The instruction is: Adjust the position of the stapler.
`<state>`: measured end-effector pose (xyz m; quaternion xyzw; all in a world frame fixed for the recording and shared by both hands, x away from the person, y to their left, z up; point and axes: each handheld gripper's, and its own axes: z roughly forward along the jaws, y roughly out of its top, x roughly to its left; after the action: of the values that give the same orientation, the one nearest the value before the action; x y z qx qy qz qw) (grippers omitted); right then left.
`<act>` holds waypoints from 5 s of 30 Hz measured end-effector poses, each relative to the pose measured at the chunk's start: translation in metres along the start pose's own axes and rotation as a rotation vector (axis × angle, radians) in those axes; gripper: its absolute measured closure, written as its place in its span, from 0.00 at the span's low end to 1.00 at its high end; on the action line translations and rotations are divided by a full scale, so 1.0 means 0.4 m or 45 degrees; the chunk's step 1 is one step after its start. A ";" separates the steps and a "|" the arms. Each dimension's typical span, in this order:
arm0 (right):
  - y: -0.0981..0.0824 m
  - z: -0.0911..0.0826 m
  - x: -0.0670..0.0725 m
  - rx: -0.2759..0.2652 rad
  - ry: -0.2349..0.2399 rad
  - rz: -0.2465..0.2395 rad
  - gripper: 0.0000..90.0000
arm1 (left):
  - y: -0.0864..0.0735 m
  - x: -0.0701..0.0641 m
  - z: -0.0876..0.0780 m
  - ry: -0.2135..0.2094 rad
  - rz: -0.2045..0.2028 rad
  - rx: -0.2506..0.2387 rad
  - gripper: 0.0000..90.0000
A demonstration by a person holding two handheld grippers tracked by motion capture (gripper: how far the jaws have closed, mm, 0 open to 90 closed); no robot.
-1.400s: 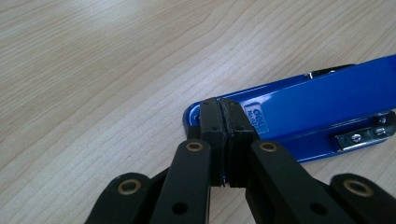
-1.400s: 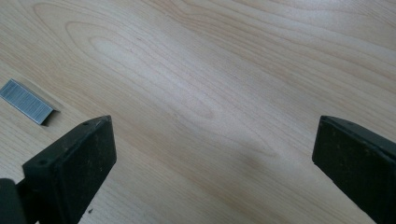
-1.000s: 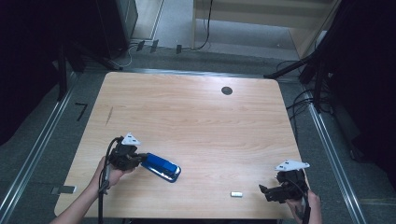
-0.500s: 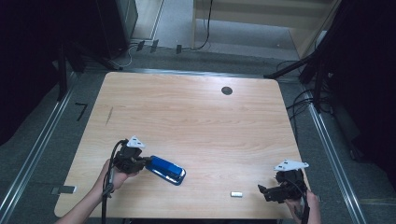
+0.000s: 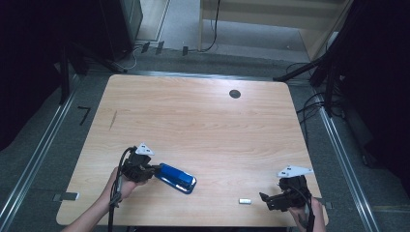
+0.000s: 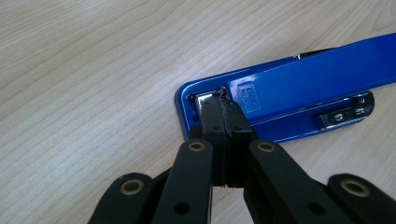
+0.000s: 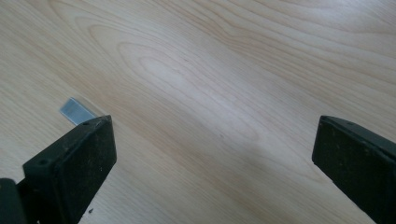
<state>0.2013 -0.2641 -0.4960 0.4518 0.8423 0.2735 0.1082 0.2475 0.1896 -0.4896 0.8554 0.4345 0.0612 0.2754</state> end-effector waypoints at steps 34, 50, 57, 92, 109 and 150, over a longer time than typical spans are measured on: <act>0.114 0.069 0.251 -0.040 0.246 -0.170 0.19 | 0.012 -0.091 0.031 -0.089 -0.008 0.008 1.00; 0.142 0.111 0.319 -0.031 0.283 -0.295 0.65 | 0.016 -0.142 0.047 -0.152 0.018 0.017 1.00; 0.140 0.109 0.310 -0.025 0.251 -0.320 0.71 | 0.011 -0.162 0.056 -0.175 0.043 0.044 1.00; 0.124 0.110 0.220 -0.025 0.161 -0.255 0.76 | 0.032 -0.212 0.072 -0.118 0.196 -0.034 0.76; 0.113 0.118 0.212 -0.012 0.126 -0.241 0.77 | 0.076 -0.277 0.086 -0.050 0.489 -0.126 0.34; 0.106 0.127 0.209 -0.015 0.120 -0.203 0.74 | 0.156 -0.372 0.167 -0.147 0.822 -0.168 0.65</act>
<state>0.2052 -0.1584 -0.5088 0.3691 0.8782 0.2898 0.0924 0.2233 0.0168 -0.4932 0.9312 0.1197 0.1249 0.3208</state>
